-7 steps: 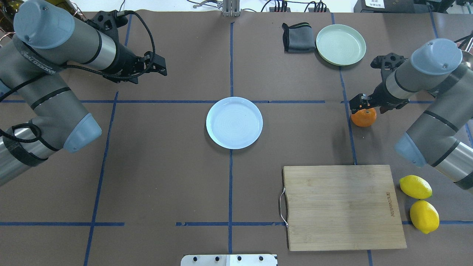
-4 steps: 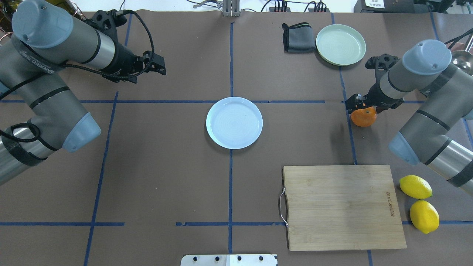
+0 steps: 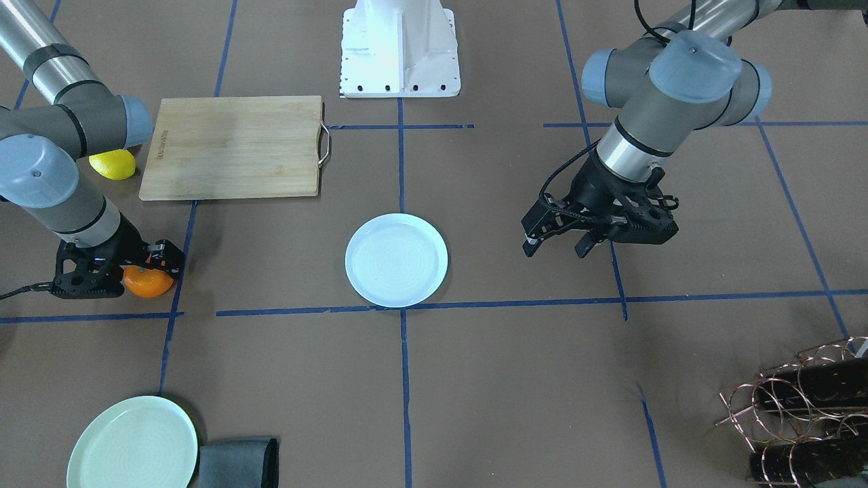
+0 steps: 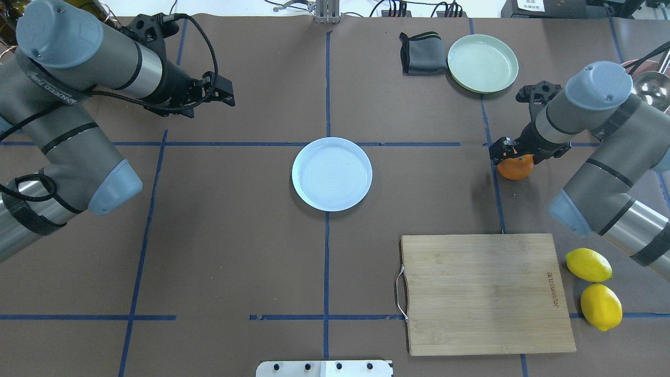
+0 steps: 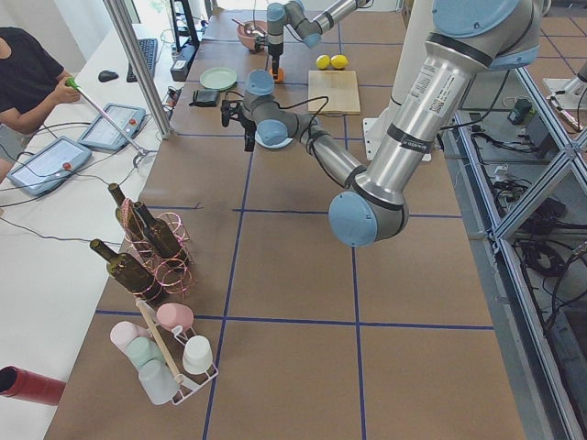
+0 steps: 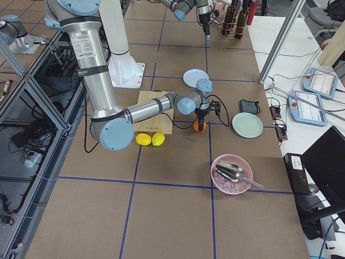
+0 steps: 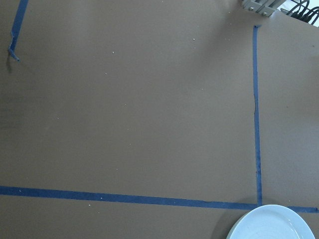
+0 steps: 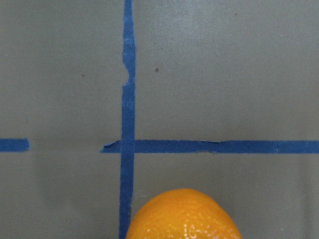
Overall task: Pick orange to plate
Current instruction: 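Lower the right gripper and close it around the orange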
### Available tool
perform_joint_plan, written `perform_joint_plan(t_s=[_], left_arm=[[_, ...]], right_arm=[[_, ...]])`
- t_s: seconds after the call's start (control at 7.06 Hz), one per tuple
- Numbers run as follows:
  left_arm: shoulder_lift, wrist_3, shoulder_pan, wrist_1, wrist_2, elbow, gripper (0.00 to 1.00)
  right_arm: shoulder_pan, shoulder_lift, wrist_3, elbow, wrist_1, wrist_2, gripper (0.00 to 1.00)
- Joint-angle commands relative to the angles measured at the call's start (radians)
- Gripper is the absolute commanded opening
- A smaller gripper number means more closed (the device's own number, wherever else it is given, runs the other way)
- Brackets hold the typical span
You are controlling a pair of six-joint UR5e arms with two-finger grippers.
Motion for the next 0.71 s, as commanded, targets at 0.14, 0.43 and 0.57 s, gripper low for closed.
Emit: perform_joint_plan(t_s=[0.14,0.43,0.57], left_arm=[[0.000,0.001,-0.003,0.000,0.000,0.002,1.00],[0.000,0.004,-0.023,0.000,-0.001,0.002,1.00],[0.006,0.012,-0.038,0.002,-0.043,0.002,1.00]], right_arm=[[-0.001,0.001,-0.001,-0.001,0.000,0.002,1.00],[0.000,0.002,0.000,0.016,0.001,0.004,0.14],[0.002,0.001,0.000,0.042,0.000,0.008,0.00]])
